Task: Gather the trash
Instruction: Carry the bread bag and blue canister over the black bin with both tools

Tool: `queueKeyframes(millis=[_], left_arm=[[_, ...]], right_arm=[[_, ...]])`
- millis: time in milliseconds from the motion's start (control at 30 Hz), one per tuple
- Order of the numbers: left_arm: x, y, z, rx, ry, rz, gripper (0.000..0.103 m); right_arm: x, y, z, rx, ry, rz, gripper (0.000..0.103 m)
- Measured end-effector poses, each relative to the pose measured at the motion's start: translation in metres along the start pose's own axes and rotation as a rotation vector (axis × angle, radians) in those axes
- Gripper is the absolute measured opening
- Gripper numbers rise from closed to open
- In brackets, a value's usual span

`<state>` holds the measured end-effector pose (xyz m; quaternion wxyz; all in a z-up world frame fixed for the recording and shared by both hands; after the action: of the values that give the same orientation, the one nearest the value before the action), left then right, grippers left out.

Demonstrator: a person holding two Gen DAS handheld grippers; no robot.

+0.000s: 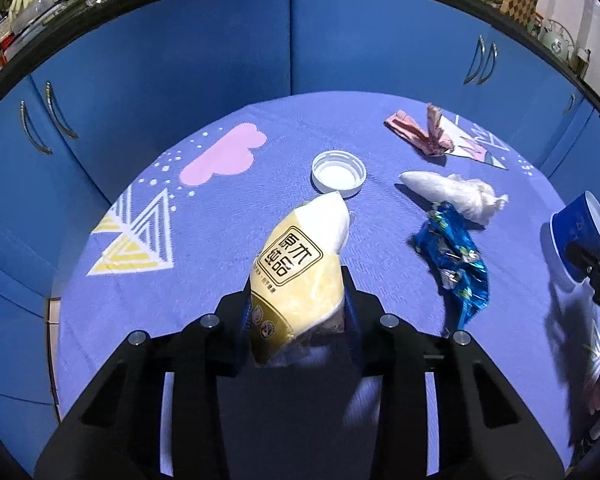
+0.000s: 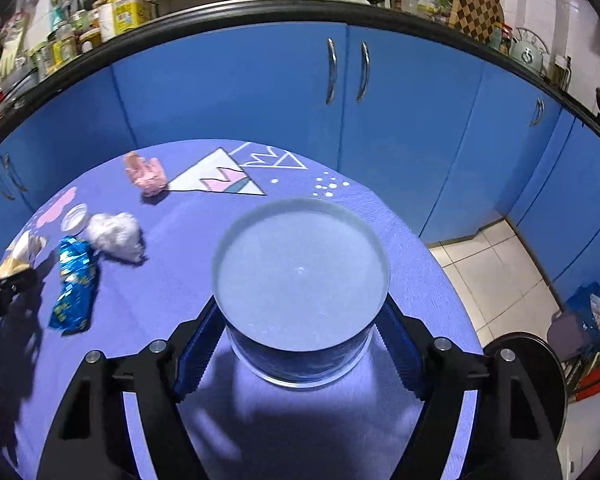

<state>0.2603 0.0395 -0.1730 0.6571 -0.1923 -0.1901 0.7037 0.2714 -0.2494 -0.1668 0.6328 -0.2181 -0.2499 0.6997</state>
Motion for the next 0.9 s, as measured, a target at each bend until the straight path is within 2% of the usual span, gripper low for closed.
queueKeyframes(millis=[333, 900], left_arm=[[-0.009, 0.020, 0.060, -0.063, 0.022, -0.026, 0.038], [-0.067, 0.061, 0.172, -0.207, 0.079, -0.150, 0.038]], right_arm=[[0.018, 0.020, 0.079, -0.075, -0.017, 0.055, 0.074], [0.028, 0.050, 0.202, -0.248, -0.013, 0.076, 0.074]])
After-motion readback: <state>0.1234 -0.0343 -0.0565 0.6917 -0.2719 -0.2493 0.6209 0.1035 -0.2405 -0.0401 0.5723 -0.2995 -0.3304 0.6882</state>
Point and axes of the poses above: each gripper's, at about its wrist camera, not at the fingertips, and z roughly against the way its jaws point, x to its left, y to its underside, the point moved 3 cm from there along -z, roughly the way its jaws point, and after that the axes turned 3 degrees about x, right-handed, at the moved point
